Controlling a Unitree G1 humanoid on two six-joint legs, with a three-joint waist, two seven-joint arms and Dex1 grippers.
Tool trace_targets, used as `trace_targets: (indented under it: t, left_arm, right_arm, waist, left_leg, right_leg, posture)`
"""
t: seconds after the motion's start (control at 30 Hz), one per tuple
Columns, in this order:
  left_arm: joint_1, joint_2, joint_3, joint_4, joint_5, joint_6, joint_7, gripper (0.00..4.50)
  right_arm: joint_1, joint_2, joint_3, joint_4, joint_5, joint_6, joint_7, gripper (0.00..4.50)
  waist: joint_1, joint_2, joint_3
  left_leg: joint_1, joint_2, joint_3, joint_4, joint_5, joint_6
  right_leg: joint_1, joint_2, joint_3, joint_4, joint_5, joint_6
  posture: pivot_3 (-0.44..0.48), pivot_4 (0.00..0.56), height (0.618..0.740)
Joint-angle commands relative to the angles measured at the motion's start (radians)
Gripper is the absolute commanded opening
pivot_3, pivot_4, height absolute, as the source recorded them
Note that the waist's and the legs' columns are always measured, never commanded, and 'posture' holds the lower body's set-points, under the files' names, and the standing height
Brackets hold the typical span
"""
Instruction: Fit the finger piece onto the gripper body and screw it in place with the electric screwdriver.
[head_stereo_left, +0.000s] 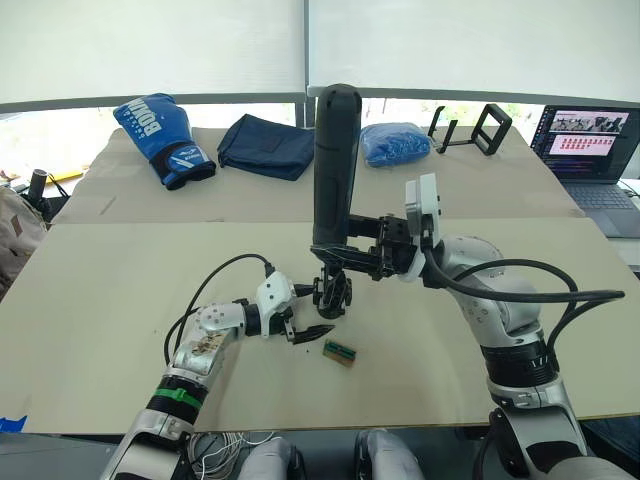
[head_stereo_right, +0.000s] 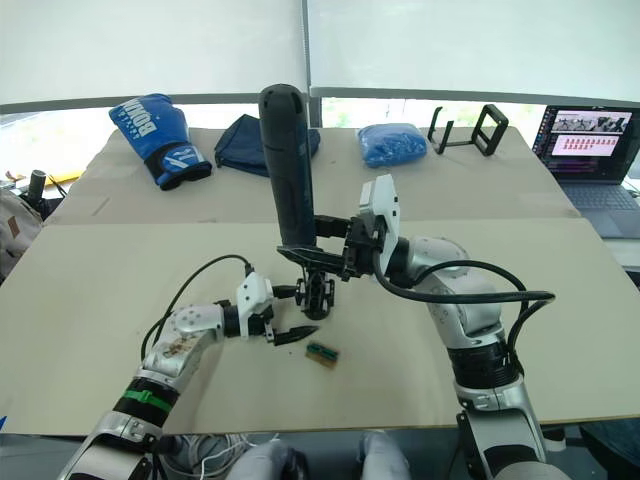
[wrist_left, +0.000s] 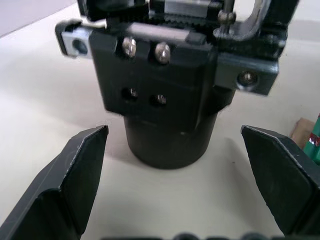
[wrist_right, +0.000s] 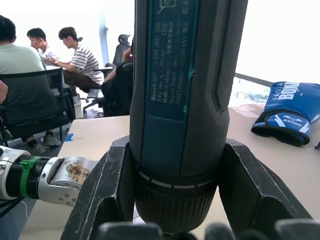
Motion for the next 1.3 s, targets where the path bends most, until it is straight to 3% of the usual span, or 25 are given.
trace_targets:
  t: [0.03,0.67,0.77,0.87,1.3]
  left_arm:
    - [-0.032,-0.015,-0.001,0.023,0.005,-0.042,-0.004,4.50]
    - [-0.090,-0.065,-0.013,0.131,0.027,-0.066,-0.040,4.50]
    - [-0.088,-0.066,-0.016,0.139,0.033,-0.075,-0.040,3.59]
    - [-0.086,-0.069,-0.015,0.143,0.037,-0.083,-0.038,2.34]
    - [-0.079,-0.077,-0.014,0.148,0.050,-0.095,-0.030,2.36]
  right_arm:
    - [-0.017,0.002,-0.007,-0.037,0.008,-0.028,0.004,1.94]
    - [-0.007,-0.004,-0.004,-0.041,0.001,-0.028,0.004,1.94]
    - [-0.005,-0.004,-0.004,-0.039,0.000,-0.030,0.005,1.94]
    - [-0.004,-0.004,-0.002,-0.038,0.000,-0.031,0.006,1.94]
    - [0.017,-0.015,0.015,-0.035,-0.018,-0.037,0.004,1.94]
  waist:
    - [-0.001,0.000,0.000]
    - [0.000,0.000,0.000]
    - [0.000,0.000,0.000]
    - [0.000,0.000,0.000]
    - [0.001,0.000,0.000]
  left_leg:
    - [0.000,0.000,0.000,0.000,0.000,0.000]
    - [0.000,0.000,0.000,0.000,0.000,0.000]
    - [0.000,0.000,0.000,0.001,0.000,0.000]
    - [0.000,0.000,0.000,0.000,0.000,0.000]
    - [0.001,0.000,-0.001,0.001,0.000,0.000]
  right_leg:
    - [0.000,0.000,0.000,0.000,0.000,0.000]
    - [0.000,0.000,0.000,0.000,0.000,0.000]
    - [0.000,0.000,0.000,0.000,0.000,0.000]
    - [0.000,0.000,0.000,0.000,0.000,0.000]
    - [0.002,0.000,0.000,0.000,0.000,0.000]
  posture:
    - [0.000,0.150,0.740]
    - [0.000,0.150,0.740]
    - [0.000,0.150,0.740]
    - [0.000,0.150,0.740]
    - [0.000,0.150,0.740]
